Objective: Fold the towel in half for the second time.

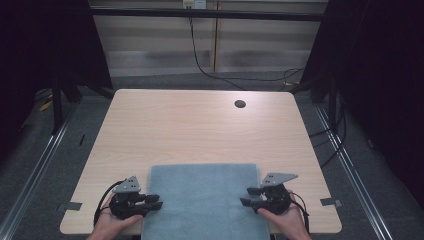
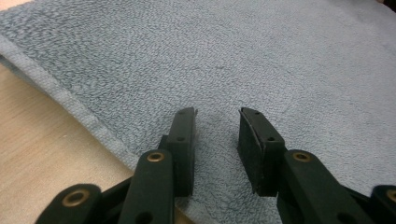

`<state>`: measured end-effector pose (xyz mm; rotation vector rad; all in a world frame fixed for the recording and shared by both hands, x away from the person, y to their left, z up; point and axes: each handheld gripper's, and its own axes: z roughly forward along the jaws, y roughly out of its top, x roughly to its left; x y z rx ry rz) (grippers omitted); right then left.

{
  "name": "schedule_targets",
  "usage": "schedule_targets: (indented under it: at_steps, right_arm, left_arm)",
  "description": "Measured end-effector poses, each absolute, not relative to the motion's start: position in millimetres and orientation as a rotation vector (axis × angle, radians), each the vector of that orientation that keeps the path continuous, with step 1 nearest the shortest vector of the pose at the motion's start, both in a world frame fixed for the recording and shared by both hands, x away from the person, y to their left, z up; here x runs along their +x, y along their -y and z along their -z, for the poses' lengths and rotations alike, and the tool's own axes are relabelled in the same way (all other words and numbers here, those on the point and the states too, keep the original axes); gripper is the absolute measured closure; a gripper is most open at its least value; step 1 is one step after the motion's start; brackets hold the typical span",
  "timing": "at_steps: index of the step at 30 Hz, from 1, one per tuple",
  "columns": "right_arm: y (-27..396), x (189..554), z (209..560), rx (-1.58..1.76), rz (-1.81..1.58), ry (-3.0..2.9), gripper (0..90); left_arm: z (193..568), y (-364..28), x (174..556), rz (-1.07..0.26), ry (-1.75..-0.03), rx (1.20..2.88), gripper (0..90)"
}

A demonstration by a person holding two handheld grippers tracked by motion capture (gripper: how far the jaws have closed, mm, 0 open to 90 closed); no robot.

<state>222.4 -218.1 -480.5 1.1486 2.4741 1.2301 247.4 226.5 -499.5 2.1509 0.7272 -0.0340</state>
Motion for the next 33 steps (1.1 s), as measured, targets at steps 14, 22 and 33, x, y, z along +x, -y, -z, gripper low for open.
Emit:
schedule_targets:
  at_steps: [14, 22, 33]
  right_arm:
    - [241, 308, 485, 1.227, -1.145, -2.385, 49.0]
    - [244, 318, 502, 1.252, -1.128, -2.435, 47.2]
    - [235, 312, 504, 1.219, -1.153, -2.447, 80.6]
  left_arm:
    - [488, -226, 266, 0.009, -0.716, 2.145, 58.1]
    - [483, -231, 329, -0.105, -0.826, 2.086, 49.4]
    - [501, -232, 348, -0.115, -0.888, 2.133, 34.7]
